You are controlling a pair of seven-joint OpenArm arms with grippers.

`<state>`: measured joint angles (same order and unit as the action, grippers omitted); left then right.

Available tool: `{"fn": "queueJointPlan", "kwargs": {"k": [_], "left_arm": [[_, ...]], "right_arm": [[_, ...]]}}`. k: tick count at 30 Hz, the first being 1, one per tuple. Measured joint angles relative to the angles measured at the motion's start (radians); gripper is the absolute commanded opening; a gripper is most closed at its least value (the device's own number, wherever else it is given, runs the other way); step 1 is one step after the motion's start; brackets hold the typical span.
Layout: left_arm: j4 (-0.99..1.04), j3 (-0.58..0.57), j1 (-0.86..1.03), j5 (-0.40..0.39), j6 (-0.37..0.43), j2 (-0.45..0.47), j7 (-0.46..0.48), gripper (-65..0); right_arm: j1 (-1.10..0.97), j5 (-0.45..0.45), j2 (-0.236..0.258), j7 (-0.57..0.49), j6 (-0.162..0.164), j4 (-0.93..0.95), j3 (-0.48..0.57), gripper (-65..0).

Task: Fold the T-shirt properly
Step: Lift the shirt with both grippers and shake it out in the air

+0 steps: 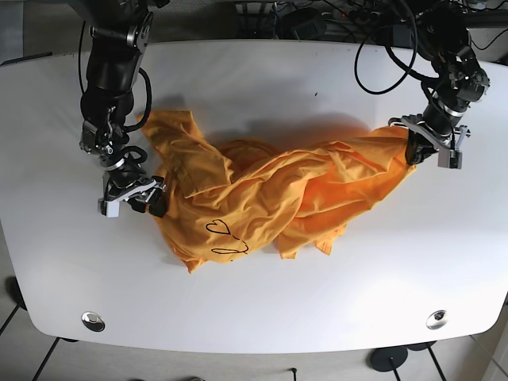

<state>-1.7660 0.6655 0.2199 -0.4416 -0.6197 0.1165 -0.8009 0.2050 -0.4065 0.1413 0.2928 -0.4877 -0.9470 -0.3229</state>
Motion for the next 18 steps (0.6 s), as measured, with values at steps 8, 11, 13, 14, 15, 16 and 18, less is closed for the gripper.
{"fn": "queueJointPlan", "kwargs": {"k": [8, 11, 13, 14, 15, 16, 18], "left_arm": [[0.002, 0.014, 0.0, -0.024, 0.005, 0.001, -0.048, -65.0], [0.001, 0.014, -0.002, -0.024, 0.005, 0.0, -0.047, -65.0], [0.001, 0.014, -0.001, -0.024, 0.005, 0.001, -0.047, -65.0], [-0.004, 0.014, 0.0, -0.024, 0.005, 0.001, -0.048, -65.0], [-0.021, 0.014, 0.002, -0.023, 0.005, 0.0, -0.049, -65.0], [-0.057, 0.014, 0.005, -0.024, 0.005, 0.0, -0.048, -65.0], [-0.099, 0.011, 0.019, -0.031, 0.005, 0.003, -0.044, -65.0]], "right_arm": [[-0.011, -0.006, 0.0, 0.023, 0.0, -0.005, 0.0, -62.8], [-0.073, 0.008, -0.01, 0.053, 0.012, -0.113, 0.002, -62.9], [-0.154, 0.01, -0.011, 0.087, 0.013, -0.231, 0.002, -62.9], [-0.193, 0.013, -0.01, 0.124, 0.016, -0.294, 0.0, -62.9], [-0.226, 0.022, -0.01, 0.166, 0.016, -0.354, -0.002, -62.9], [-0.273, 0.029, -0.011, 0.193, 0.016, -0.441, -0.003, -62.9], [-0.345, 0.024, -0.009, 0.19, 0.016, -0.56, -0.003, -62.9]]}}
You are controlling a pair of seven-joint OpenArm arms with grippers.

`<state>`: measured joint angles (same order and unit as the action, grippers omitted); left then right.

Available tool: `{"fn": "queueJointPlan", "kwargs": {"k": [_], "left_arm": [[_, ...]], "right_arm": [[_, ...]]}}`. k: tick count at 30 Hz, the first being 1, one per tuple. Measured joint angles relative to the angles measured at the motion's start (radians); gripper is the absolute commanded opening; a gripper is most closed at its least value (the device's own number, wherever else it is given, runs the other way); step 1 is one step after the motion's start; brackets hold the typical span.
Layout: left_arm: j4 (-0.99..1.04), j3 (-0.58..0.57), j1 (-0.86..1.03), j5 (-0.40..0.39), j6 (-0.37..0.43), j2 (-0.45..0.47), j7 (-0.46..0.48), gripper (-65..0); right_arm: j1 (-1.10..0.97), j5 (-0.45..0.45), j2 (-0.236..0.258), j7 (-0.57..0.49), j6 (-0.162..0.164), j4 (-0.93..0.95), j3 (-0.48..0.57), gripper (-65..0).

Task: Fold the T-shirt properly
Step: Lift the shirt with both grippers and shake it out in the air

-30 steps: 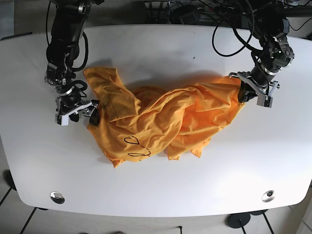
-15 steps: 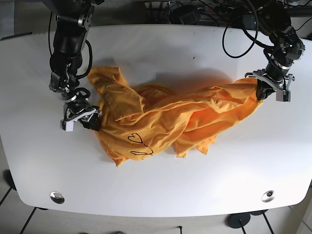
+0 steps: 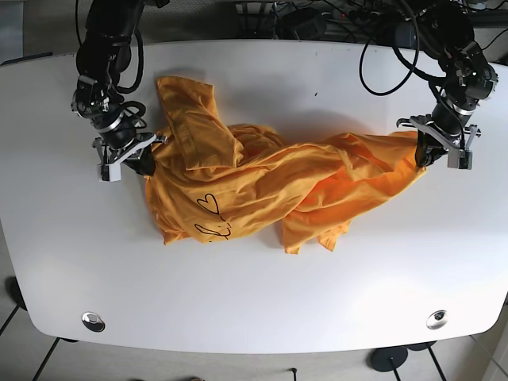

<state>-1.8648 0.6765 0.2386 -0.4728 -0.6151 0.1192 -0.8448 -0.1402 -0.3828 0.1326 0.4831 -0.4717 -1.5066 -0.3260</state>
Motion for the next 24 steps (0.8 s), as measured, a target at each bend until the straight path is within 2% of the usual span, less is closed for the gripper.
{"fn": "queueJointPlan", "kwargs": {"k": [4, 7, 10, 11, 13, 17, 22, 24], "left_arm": [[-0.021, 0.004, 0.001, 0.005, -0.003, 0.02, -0.019, -65.0], [-0.031, -0.013, -0.082, 0.008, 0.006, 0.071, 0.005, -65.0], [-0.03, -0.076, -0.131, 0.008, 0.001, 0.082, -0.02, -65.0], [-0.025, -0.11, -0.177, 0.008, 0.009, 0.095, -0.028, -65.0], [-0.024, -0.161, -0.277, 0.009, 0.085, 0.102, -0.097, -65.0], [-0.01, -0.228, -0.464, 0.006, 0.103, 0.096, -0.183, -65.0], [0.128, -0.227, -0.742, 0.008, 0.109, 0.101, -0.267, -65.0], [0.173, -0.226, -0.828, 0.008, 0.143, 0.103, -0.297, -65.0]], "right_arm": [[-0.111, 0.002, 0.0, 0.01, 0.0, -0.171, 0.0, -62.9], [-0.092, 0.004, -0.003, 0.017, 0.0, -0.23, 0.005, -62.9], [-0.017, 0.006, -0.003, 0.062, 0.0, -0.233, 0.004, -62.9], [0.024, 0.012, 0.012, 0.086, 0.003, -0.233, 0.0, -62.9], [0.09, 0.012, 0.037, 0.122, 0.001, -0.23, -0.011, -62.9], [0.241, 0.013, 0.081, 0.183, 0.0, -0.13, -0.006, -62.9], [0.549, 0.012, 0.149, 0.25, -0.001, 0.081, -0.006, -62.9], [0.665, 0.01, 0.174, 0.253, -0.004, 0.159, 0.0, -62.9]]}}
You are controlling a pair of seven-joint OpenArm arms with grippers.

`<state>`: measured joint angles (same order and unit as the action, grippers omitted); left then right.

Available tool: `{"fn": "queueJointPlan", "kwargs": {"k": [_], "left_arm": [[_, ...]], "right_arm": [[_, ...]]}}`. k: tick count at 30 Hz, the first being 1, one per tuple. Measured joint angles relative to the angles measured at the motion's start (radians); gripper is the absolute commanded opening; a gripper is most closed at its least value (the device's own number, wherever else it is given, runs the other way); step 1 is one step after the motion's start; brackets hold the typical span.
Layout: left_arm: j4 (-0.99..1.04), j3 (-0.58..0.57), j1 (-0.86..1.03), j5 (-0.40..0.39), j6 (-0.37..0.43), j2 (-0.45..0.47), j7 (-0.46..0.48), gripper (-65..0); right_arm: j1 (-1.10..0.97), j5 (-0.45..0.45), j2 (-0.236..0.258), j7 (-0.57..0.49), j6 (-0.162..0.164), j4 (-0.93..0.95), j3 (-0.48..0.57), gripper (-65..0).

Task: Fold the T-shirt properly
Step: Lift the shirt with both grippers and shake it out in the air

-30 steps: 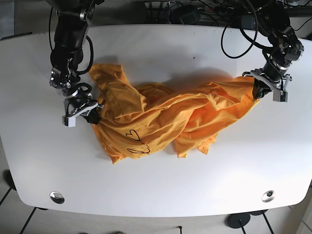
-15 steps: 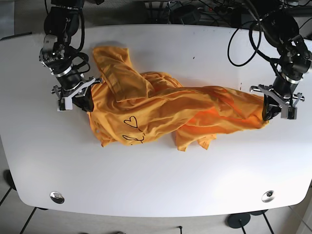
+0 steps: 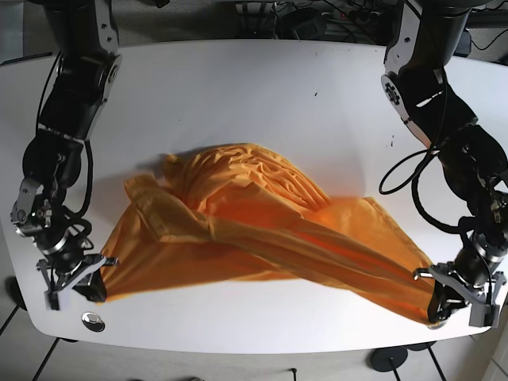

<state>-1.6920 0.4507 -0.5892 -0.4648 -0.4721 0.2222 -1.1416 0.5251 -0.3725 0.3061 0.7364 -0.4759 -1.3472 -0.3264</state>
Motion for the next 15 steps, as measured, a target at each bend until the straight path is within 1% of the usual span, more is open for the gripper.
{"fn": "queueJointPlan", "kwargs": {"k": [2, 4, 7, 12, 13, 15], "left_arm": [[0.036, 0.0, -0.083, 0.0, 0.009, 0.0, -0.014, -65.0], [0.058, 0.0, -0.157, 0.0, 0.012, 0.0, -0.014, -65.0], [0.142, 0.001, -0.289, 0.001, 0.02, 0.005, -0.019, -65.0], [0.251, 0.001, -0.511, 0.0, 0.02, 0.095, -0.005, -65.0], [0.259, 0.001, -0.542, -0.001, 0.02, 0.112, -0.002, -65.0], [0.259, 0.001, -0.546, -0.005, 0.019, 0.131, -0.006, -65.0]], "right_arm": [[0.116, 0.009, 0.035, 0.002, 0.008, 0.079, 0.061, -62.9], [0.219, 0.001, 0.059, 0.002, 0.003, 0.123, 0.13, -62.9], [0.363, 0.001, 0.06, 0.005, 0.001, 0.174, 0.161, -62.9], [0.592, 0.001, 0.075, 0.0, 0.004, 0.238, 0.222, -62.9], [0.621, -0.003, 0.073, -0.006, 0.003, 0.241, 0.222, -62.9], [0.619, -0.017, 0.073, 0.002, 0.0, 0.229, 0.222, -62.9]]}}
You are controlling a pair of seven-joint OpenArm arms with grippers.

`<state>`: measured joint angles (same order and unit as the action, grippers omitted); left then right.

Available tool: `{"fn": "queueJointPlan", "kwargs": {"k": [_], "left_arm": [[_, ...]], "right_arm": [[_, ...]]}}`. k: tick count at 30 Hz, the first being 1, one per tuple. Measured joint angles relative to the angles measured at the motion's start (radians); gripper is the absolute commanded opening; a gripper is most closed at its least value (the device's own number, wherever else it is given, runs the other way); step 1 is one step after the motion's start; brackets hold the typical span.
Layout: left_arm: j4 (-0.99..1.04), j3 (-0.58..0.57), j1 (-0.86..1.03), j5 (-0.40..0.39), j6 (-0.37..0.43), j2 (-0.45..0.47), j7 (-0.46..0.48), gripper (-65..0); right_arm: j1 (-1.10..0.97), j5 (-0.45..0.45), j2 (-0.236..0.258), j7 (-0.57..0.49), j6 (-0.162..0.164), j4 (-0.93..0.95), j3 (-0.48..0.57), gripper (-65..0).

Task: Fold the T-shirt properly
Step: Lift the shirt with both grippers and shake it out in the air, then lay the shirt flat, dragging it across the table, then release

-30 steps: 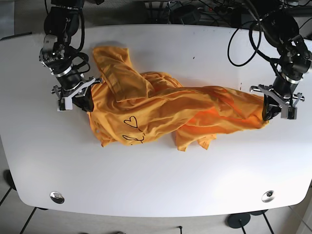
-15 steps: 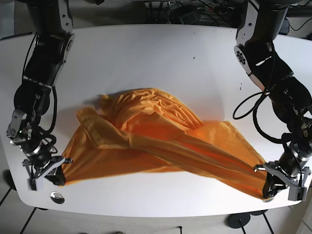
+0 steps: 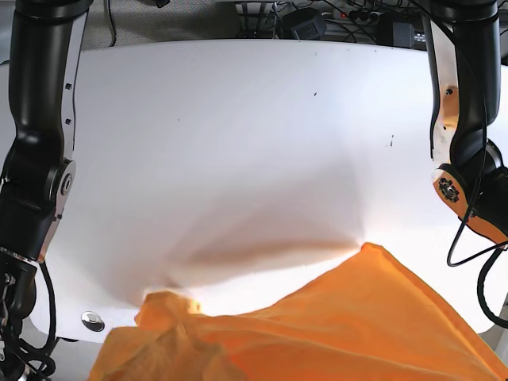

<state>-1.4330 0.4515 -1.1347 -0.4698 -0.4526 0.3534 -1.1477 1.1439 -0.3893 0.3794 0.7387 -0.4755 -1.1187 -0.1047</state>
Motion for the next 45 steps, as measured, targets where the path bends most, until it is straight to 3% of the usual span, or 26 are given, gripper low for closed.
{"fn": "queueJointPlan", "kwargs": {"k": [4, 8, 11, 13, 15, 18, 24, 31, 36, 40, 42, 43, 45], "left_arm": [[-0.028, 0.005, 0.111, -0.01, -0.004, 0.03, 0.007, -65.0], [-0.187, 0.05, 0.392, -0.014, -0.008, 0.017, -0.012, -65.0], [-0.317, 0.164, 0.677, -0.023, -0.01, 0.008, -0.011, -65.0], [-0.388, 0.263, 0.887, -0.13, -0.007, 0.006, -0.012, -65.0], [-0.418, 0.346, 1.063, -0.249, -0.008, -0.003, -0.011, -65.0], [-0.419, 0.435, 1.225, -0.311, -0.006, -0.064, -0.008, -65.0], [-0.422, 0.536, 1.39, -0.362, -0.004, -0.109, -0.004, -65.0], [-0.422, 0.614, 1.505, -0.369, -0.004, -0.109, -0.004, -65.0], [-0.422, 0.627, 1.554, -0.37, -0.004, -0.121, -0.004, -65.0], [-0.421, 0.623, 1.584, -0.369, -0.004, -0.126, -0.009, -65.0], [-0.421, 0.605, 1.58, -0.368, -0.003, -0.122, -0.016, -55.6], [-0.421, 0.584, 1.578, -0.364, 0.0, -0.12, -0.037, -44.6], [-0.421, 0.549, 1.577, -0.362, 0.0, -0.121, -0.045, -32.1]], "right_arm": [[-0.173, -0.002, 0.0, 0.045, 0.002, -0.072, -0.055, -62.9], [-0.463, 0.0, -0.026, 0.114, 0.0, -0.224, -0.176, -62.9], [-0.732, -0.003, -0.101, 0.113, -0.003, -0.341, -0.246, -62.9], [-0.883, -0.001, -0.155, 0.123, -0.004, -0.43, -0.304, -62.9], [-1.012, -0.002, -0.166, 0.114, 0.0, -0.494, -0.333, -62.9], [-1.173, 0.006, -0.217, 0.108, 0.002, -0.538, -0.331, -62.9], [-1.331, -0.001, -0.238, 0.108, 0.003, -0.61, -0.345, -62.9], [-1.446, -0.004, -0.244, 0.106, 0.0, -0.642, -0.359, -62.9], [-1.485, -0.008, -0.249, 0.1, -0.049, -0.642, -0.393, -62.9], [-1.497, -0.007, -0.271, 0.103, -0.049, -0.642, -0.44, -62.8], [-1.495, -0.006, -0.271, 0.103, -0.077, -0.642, -0.445, -62.1], [-1.495, -0.003, -0.271, 0.103, -0.094, -0.642, -0.445, -58.5], [-1.495, 0.001, -0.271, 0.103, -0.093, -0.642, -0.45, -49.5]]}}
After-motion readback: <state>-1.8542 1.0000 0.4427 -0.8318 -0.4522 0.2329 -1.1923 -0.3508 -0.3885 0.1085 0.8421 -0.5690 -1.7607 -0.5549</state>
